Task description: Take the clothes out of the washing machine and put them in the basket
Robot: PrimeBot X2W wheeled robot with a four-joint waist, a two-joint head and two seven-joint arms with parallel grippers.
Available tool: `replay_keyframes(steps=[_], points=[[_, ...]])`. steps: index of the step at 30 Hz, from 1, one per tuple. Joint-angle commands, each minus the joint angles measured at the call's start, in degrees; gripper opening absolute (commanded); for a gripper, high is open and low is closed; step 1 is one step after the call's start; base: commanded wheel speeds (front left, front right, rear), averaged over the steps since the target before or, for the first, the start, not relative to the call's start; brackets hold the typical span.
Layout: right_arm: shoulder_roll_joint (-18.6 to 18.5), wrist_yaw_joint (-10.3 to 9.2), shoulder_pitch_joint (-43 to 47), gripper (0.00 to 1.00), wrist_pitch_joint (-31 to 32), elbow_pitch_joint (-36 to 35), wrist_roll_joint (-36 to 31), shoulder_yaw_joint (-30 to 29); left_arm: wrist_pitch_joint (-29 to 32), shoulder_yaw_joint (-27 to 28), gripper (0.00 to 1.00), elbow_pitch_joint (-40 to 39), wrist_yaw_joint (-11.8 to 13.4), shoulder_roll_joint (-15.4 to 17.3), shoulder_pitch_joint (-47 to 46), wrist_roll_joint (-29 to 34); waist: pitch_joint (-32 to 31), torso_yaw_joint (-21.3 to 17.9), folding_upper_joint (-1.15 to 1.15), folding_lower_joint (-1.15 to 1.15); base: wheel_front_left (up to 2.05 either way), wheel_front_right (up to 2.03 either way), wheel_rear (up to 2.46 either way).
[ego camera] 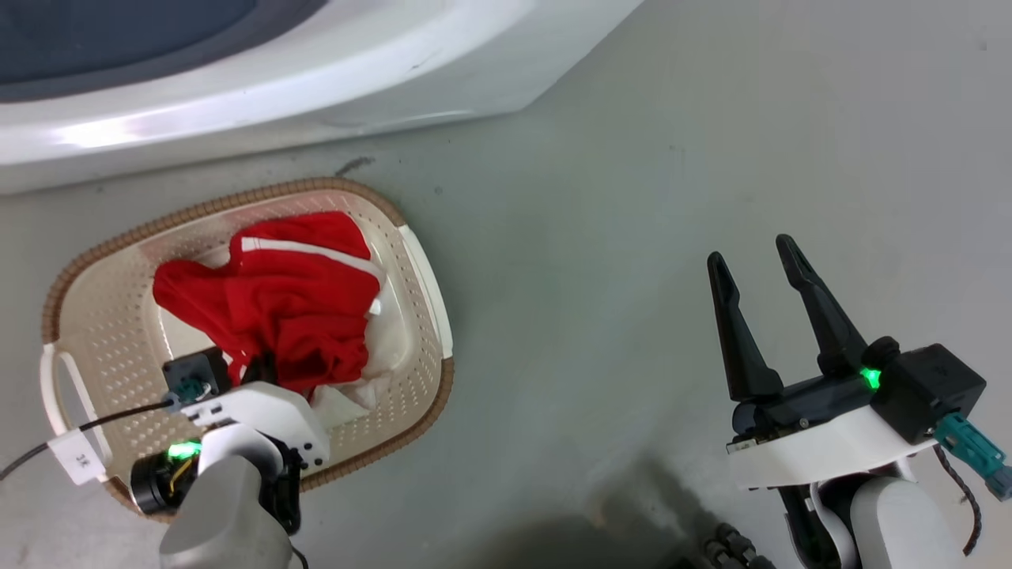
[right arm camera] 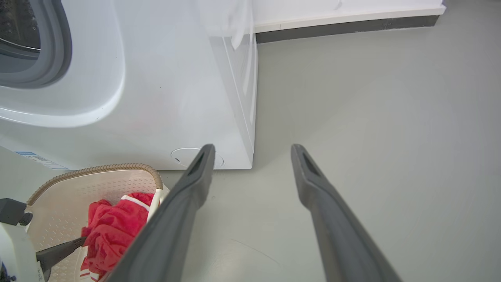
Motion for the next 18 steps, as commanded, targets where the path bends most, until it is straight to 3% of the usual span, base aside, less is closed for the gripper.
replay_keyframes(steps=[1, 9, 18], points=[[0.0, -0.02, 0.2, 1.0, -0.4, 0.3, -0.2, -0.3, -0.1, 0.1, 1.0, 1.1, -0.2, -0.3, 0.1, -0.2, -2.7, 0.1, 0.0, -0.01, 0.0, 0.0, 0.0], [0.0, -0.02, 3.5, 1.0, 1.0, 1.1, -1.4, -1.6, -0.1, 0.6, 1.0, 1.8, -1.4, -1.5, 4.0, 0.1, -15.0, 1.8, 0.0, -0.01, 0.0, 0.0, 0.0], [0.0, -0.02, 8.9, 1.0, 3.6, -0.4, -3.0, -4.3, -0.1, 0.9, 1.0, -7.8, -1.2, -3.0, 13.1, 1.9, -27.9, 4.0, 0.0, -0.01, 0.0, 0.0, 0.0]])
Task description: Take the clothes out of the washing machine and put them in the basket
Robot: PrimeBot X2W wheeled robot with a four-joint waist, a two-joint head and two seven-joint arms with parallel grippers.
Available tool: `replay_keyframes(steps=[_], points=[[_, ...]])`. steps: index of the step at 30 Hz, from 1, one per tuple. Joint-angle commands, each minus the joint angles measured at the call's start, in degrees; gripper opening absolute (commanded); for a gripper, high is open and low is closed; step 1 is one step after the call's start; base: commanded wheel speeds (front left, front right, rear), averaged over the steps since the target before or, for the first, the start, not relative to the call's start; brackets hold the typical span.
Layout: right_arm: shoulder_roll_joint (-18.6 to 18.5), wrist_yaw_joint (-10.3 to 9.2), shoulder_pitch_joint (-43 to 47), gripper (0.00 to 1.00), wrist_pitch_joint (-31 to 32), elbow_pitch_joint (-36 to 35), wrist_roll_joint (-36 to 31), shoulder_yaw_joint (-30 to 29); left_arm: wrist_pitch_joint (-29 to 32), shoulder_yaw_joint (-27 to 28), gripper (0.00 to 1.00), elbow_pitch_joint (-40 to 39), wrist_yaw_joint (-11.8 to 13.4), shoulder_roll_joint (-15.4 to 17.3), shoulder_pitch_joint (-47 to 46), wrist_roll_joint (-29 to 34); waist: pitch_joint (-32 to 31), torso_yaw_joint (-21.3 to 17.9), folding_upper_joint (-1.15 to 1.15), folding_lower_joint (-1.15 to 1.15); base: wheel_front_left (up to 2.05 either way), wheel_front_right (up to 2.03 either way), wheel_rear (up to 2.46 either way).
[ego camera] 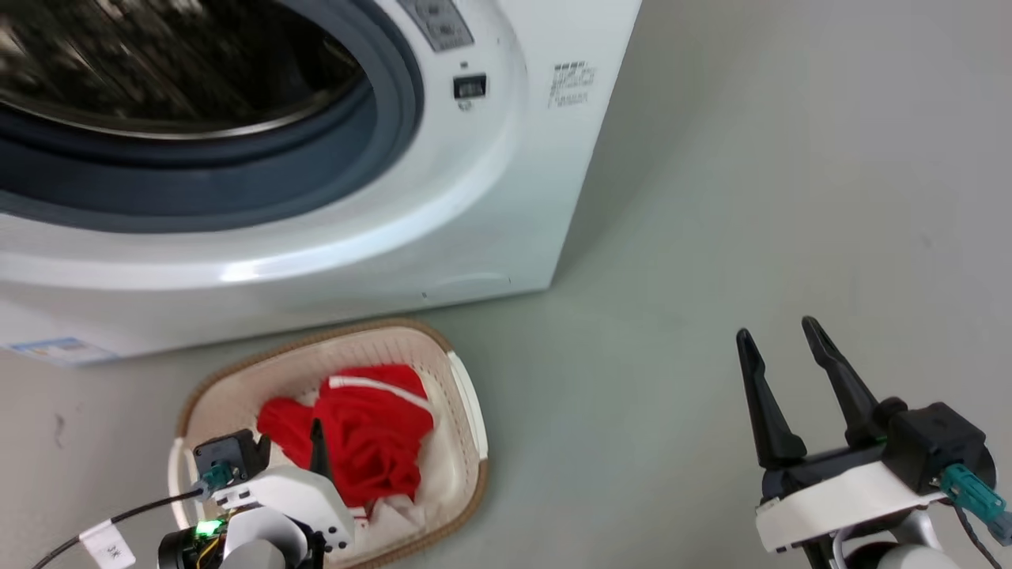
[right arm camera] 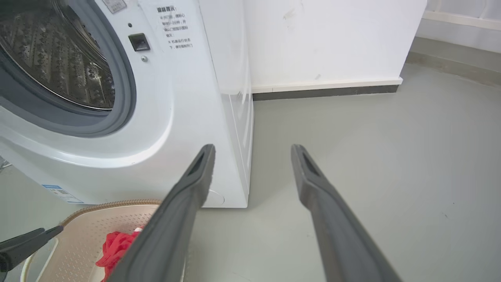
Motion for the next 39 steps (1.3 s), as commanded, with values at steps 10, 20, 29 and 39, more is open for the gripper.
replay_keyframes(steps=[10, 20, 29, 39], points=[[0.0, -0.02, 5.6, 1.0, 3.2, -3.7, -2.6, -3.5, -0.1, -1.2, 1.0, -23.5, -0.1, -0.6, 10.6, 3.6, -14.4, 5.1, 0.0, 0.01, 0.0, 0.0, 0.0], [0.0, -0.02, 9.8, 1.0, 5.4, -6.9, -4.5, -6.2, -0.1, -6.4, 1.0, -43.9, 2.1, -0.6, 18.3, 7.7, -20.8, 7.7, 0.0, 0.01, 0.0, 0.0, 0.0], [0.0, -0.02, 12.5, 1.0, 5.7, -7.8, -6.0, -7.0, -0.1, -7.7, 1.0, -51.0, 2.6, 1.1, 23.8, 12.1, -22.8, 8.7, 0.0, 0.01, 0.0, 0.0, 0.0], [0.0, -0.02, 14.5, 1.0, 5.4, -8.3, -5.4, -6.9, 0.5, -9.0, 1.0, -53.3, 3.2, 0.7, 29.1, 10.9, -24.0, 9.9, 0.0, 0.01, 0.0, 0.0, 0.0]])
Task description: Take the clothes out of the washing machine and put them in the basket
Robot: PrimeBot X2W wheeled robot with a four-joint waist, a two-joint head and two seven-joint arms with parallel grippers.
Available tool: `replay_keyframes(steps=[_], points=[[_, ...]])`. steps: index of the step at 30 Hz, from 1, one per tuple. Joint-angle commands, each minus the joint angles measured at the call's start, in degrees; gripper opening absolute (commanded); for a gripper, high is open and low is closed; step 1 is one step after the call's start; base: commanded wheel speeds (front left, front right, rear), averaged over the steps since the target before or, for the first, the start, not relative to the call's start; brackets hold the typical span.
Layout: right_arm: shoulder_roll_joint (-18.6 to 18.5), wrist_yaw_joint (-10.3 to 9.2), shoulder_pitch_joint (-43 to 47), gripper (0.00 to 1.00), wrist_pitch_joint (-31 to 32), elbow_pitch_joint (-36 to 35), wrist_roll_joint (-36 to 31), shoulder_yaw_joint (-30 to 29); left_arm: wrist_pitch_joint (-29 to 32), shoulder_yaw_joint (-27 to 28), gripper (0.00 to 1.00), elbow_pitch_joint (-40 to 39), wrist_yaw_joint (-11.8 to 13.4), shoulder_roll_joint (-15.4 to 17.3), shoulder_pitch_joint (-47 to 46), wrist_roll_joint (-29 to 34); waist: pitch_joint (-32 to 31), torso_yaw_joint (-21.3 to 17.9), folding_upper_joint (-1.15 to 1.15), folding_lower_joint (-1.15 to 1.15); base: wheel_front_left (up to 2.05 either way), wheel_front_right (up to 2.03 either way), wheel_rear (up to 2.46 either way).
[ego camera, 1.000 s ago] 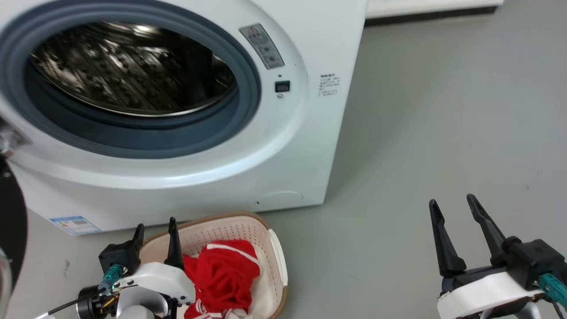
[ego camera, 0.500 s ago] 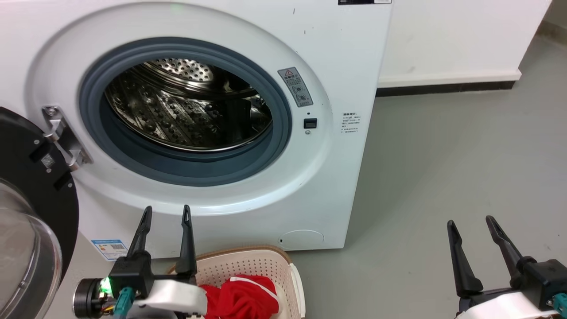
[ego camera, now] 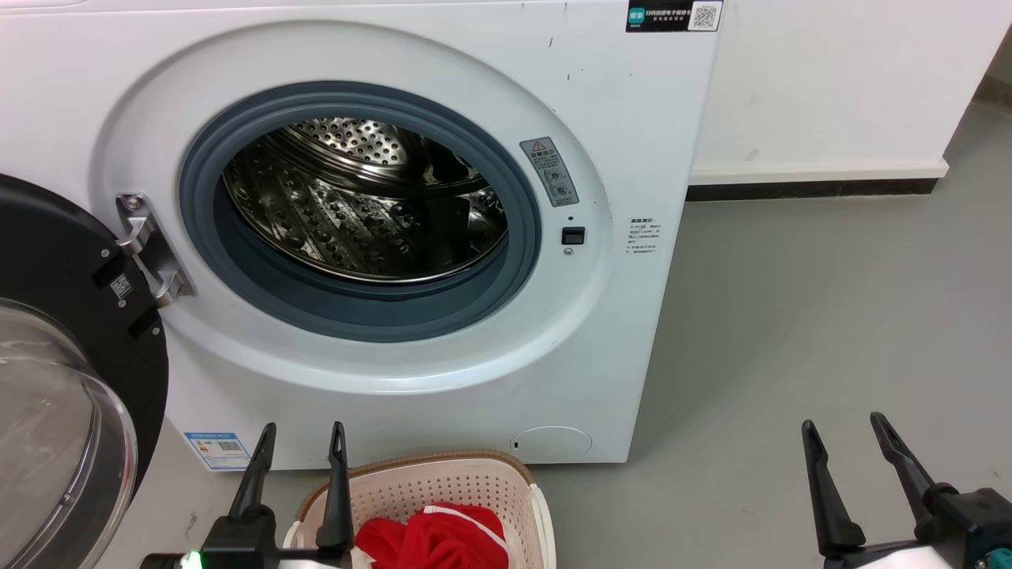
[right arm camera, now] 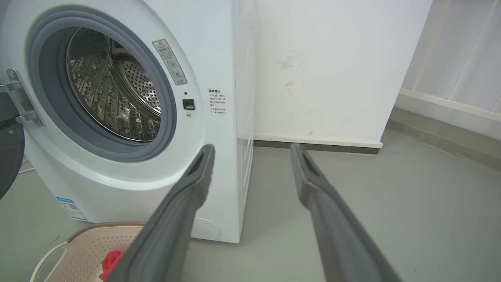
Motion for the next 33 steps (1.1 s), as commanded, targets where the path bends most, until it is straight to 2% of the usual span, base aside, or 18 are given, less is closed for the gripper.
replay_keyframes(steps=[1, 33], points=[[0.0, -0.02, 0.7, 1.0, -0.2, -0.3, 0.3, 0.1, 0.3, -0.2, 1.0, -0.3, 0.4, -0.2, 0.9, -0.5, -0.1, 0.3, 0.0, 0.01, 0.0, 0.0, 0.0], [0.0, -0.02, 0.6, 1.0, -0.7, 0.2, 1.2, 0.7, 1.2, -1.5, 1.0, -0.1, 1.6, 0.6, 0.7, -1.8, 1.0, 0.9, 0.0, 0.01, 0.0, 0.0, 0.0]])
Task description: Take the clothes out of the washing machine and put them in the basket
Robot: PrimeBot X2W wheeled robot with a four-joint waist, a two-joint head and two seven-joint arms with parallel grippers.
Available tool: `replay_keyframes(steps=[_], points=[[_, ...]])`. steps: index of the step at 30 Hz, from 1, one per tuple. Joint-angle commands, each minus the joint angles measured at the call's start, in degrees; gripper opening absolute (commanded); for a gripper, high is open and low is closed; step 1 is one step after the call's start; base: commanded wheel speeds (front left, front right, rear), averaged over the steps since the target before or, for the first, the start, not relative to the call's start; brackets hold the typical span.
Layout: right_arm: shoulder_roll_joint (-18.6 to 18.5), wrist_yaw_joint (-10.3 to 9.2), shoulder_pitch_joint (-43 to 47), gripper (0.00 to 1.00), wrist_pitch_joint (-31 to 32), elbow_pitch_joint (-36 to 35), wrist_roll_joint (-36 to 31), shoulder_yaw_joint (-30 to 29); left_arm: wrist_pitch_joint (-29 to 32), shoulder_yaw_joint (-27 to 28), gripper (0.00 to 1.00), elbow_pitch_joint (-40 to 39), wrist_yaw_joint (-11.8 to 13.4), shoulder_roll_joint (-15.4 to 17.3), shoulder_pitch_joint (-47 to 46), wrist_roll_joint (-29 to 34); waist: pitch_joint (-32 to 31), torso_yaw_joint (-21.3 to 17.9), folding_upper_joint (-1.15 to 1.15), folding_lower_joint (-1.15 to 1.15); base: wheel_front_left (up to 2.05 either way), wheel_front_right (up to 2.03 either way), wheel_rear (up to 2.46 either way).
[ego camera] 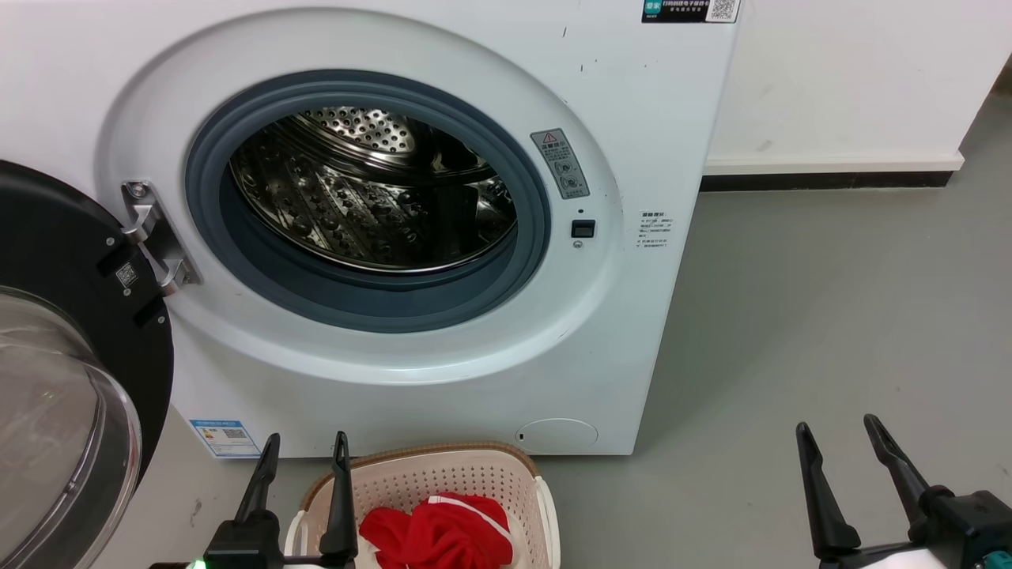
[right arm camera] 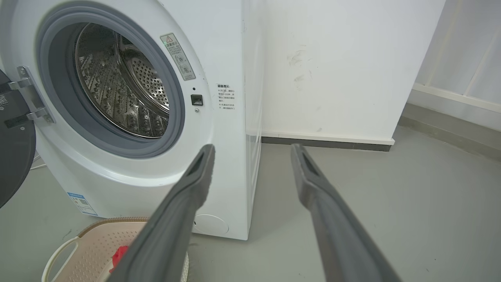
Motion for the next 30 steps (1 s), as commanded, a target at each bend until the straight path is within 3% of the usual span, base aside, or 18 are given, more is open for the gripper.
replay_keyframes(steps=[1, 7, 8, 11, 30], points=[[0.0, -0.02, 0.3, 1.0, -0.2, 0.1, 0.3, 0.0, 0.0, -0.2, 1.0, -0.2, 0.1, 0.3, -0.5, 0.1, 0.0, 0.1, 0.0, 0.0, 0.0, 0.0, 0.0], [0.0, -0.02, 0.2, 1.0, -0.3, 0.2, 0.3, 0.1, -0.1, -0.4, 1.0, -0.4, 0.3, 0.4, -0.5, -0.4, 0.2, 0.2, 0.0, 0.0, 0.0, 0.0, 0.0], [0.0, 0.0, 0.0, 0.0, 0.0, 0.2, 0.4, 0.0, 0.0, -0.3, 0.0, -0.1, 0.0, 0.2, 0.0, -0.3, 0.2, 0.2, 0.0, 0.0, 0.0, 0.0, 0.0], [0.0, 0.0, 0.2, 0.0, -0.1, 1.6, 0.8, 0.2, 0.1, -0.3, 0.0, 1.1, 0.0, 0.0, 0.7, -0.9, 0.2, 0.2, 0.0, 0.0, 0.0, 0.0, 0.0], [-1.4, 0.0, -4.9, 0.0, 0.2, 7.9, 24.2, 0.6, 4.0, 1.5, 0.0, 4.3, -3.0, 0.5, -3.3, -23.3, 0.6, 0.1, 0.0, 0.0, 0.0, 0.0, 0.0]])
